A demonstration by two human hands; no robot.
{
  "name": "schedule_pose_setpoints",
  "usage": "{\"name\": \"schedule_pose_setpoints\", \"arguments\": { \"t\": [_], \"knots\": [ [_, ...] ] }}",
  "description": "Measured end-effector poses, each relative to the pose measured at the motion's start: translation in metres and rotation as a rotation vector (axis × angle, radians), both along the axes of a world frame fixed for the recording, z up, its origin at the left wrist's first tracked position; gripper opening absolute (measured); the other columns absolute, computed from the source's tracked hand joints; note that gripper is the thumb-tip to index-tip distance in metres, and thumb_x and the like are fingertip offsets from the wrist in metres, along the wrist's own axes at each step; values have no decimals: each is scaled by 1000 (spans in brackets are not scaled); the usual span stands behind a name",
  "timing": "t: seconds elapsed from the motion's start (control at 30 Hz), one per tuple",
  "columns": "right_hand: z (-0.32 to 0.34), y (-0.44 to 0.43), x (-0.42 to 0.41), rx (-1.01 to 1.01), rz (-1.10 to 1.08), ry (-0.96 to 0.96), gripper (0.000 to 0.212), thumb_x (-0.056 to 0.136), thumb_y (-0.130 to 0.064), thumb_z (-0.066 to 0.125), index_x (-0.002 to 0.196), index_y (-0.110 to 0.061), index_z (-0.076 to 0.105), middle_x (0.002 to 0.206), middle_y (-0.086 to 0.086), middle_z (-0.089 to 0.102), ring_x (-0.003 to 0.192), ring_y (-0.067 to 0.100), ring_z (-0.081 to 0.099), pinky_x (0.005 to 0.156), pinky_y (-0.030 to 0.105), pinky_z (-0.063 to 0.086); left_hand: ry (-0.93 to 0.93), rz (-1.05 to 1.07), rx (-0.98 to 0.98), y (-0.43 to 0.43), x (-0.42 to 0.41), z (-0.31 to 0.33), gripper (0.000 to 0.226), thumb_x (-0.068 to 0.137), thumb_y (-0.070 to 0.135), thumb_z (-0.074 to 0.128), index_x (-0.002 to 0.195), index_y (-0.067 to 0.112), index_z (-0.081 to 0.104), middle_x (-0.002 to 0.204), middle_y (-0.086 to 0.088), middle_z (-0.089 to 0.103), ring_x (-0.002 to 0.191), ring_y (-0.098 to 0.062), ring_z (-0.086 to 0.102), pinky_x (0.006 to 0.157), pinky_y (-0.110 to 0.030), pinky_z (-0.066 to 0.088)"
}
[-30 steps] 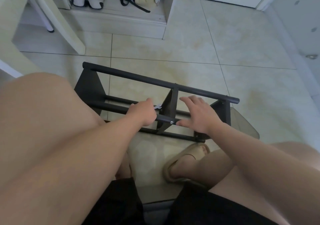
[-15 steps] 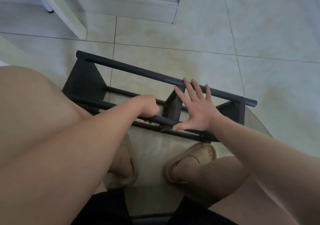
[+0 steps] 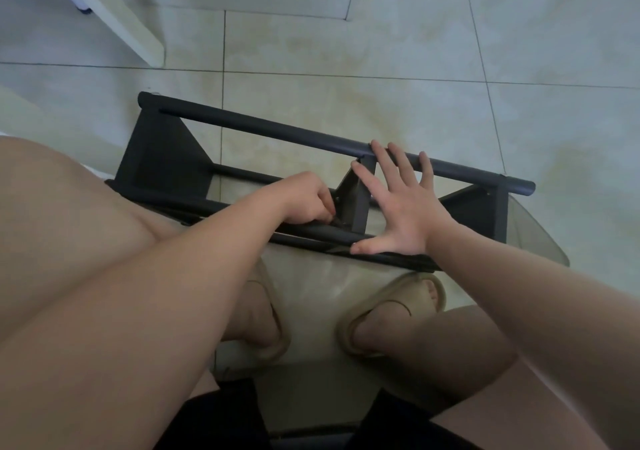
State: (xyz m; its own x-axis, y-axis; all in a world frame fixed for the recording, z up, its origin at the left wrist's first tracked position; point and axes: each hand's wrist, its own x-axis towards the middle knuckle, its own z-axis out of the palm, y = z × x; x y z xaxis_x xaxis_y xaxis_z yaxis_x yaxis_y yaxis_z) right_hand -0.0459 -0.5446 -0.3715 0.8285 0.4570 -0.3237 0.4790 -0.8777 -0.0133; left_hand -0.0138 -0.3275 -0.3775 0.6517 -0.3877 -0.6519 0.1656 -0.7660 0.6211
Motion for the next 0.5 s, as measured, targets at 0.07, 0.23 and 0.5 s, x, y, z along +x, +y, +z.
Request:
{"name": "schedule_pose_setpoints", "arguments": {
  "t": [0.07, 0.23, 0.5],
  "knots": [
    [0, 0, 0, -9, 1, 3, 134, 54, -108, 24, 161, -32, -5, 168, 9, -20, 155, 36, -13, 117, 71, -5, 54, 71, -69, -3, 0, 1, 24, 85, 10, 71, 70, 29, 70, 78, 4, 73, 75, -13, 66, 77, -27, 53],
    [2, 0, 0, -19, 2, 5, 135, 53, -109, 16, 161, -32, -5, 168, 8, -21, 155, 36, -14, 117, 70, -4, 223, 266, -193, -8, -1, 4, 13, 93, 16, 65, 83, 22, 70, 79, 7, 74, 79, -9, 68, 70, -28, 51],
    [3, 2, -1, -16, 5, -3, 133, 54, -109, 15, 161, -32, -4, 168, 8, -19, 155, 36, -13, 118, 70, -5, 230, 443, -233, -13, -4, 6, 5, 94, 21, 65, 89, 21, 67, 70, 12, 75, 75, -8, 66, 72, -29, 46]
  ]
}}
